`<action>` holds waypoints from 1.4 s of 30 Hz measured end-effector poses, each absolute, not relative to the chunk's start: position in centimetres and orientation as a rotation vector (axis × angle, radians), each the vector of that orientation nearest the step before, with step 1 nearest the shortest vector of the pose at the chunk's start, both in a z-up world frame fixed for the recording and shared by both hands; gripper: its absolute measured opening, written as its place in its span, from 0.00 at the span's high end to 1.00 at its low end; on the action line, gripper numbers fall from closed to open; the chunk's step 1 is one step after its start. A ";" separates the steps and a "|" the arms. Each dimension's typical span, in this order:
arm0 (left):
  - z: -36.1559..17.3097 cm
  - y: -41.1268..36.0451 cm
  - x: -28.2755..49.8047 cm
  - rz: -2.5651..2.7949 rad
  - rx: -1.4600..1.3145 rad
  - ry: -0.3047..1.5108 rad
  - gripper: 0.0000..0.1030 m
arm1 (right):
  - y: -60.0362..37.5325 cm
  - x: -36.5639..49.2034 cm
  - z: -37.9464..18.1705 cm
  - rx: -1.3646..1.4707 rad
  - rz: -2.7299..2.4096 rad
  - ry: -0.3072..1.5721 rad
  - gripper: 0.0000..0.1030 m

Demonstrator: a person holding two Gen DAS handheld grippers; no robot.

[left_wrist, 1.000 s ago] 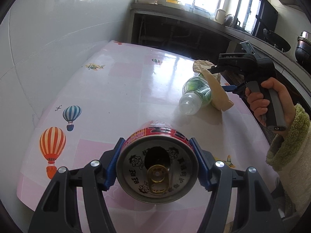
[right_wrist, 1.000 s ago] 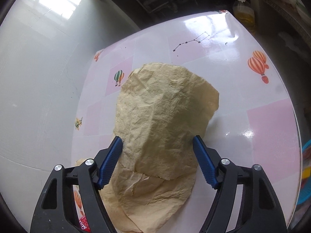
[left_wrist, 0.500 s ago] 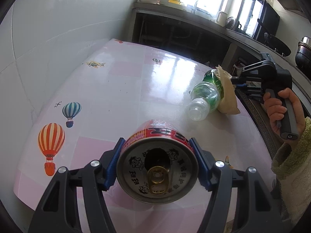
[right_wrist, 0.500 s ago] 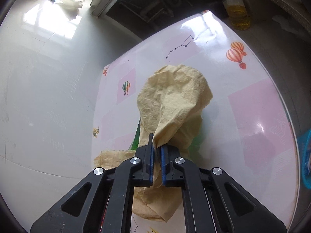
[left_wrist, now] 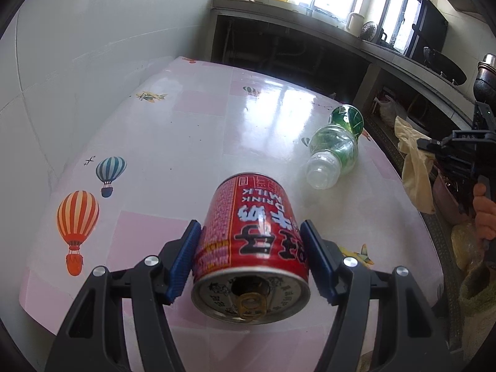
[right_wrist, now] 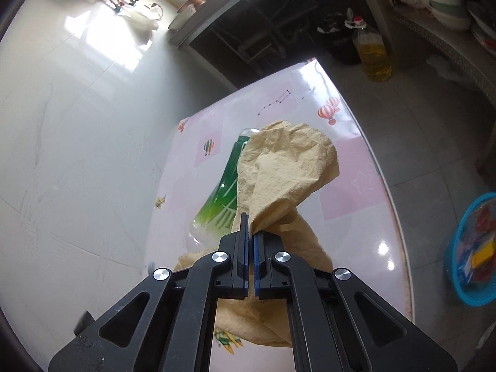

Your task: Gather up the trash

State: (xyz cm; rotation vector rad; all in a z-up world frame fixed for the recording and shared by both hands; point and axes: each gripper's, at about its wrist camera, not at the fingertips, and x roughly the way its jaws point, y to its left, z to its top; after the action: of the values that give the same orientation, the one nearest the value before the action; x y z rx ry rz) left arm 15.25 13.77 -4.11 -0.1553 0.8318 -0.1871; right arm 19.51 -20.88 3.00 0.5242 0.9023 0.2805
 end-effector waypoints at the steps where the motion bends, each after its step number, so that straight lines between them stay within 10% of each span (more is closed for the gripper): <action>1: -4.2 13.8 15.2 -0.186 -0.154 0.836 0.38 | -20.5 18.6 2.8 0.474 0.275 0.905 0.99; 17: -4.1 13.1 14.7 -0.180 -0.134 0.828 0.38 | -16.5 9.9 -2.4 0.044 0.328 1.038 0.91; 22: -4.0 12.4 14.6 -0.177 -0.112 0.836 0.38 | -17.0 8.4 -0.4 -0.009 0.359 0.976 0.51; 28: -3.8 12.3 14.3 -0.167 -0.112 0.837 0.38 | -18.2 7.7 -0.2 0.059 0.381 1.017 0.34; 35: -4.2 12.0 14.1 -0.157 -0.102 0.849 0.38 | -17.5 7.6 -2.5 0.013 0.294 1.052 0.37; 40: -4.2 12.3 14.1 -0.157 -0.106 0.853 0.38 | -16.8 8.1 -2.6 -0.020 0.276 1.062 0.86; 42: -4.2 12.5 14.1 -0.156 -0.109 0.852 0.38 | -17.5 8.4 -1.1 0.043 0.297 1.032 0.92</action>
State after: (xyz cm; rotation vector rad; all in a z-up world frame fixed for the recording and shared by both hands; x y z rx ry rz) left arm 14.15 12.46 -4.19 -0.1089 0.8521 -0.1562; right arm 8.44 -17.51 -1.11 0.0428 1.0316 0.2971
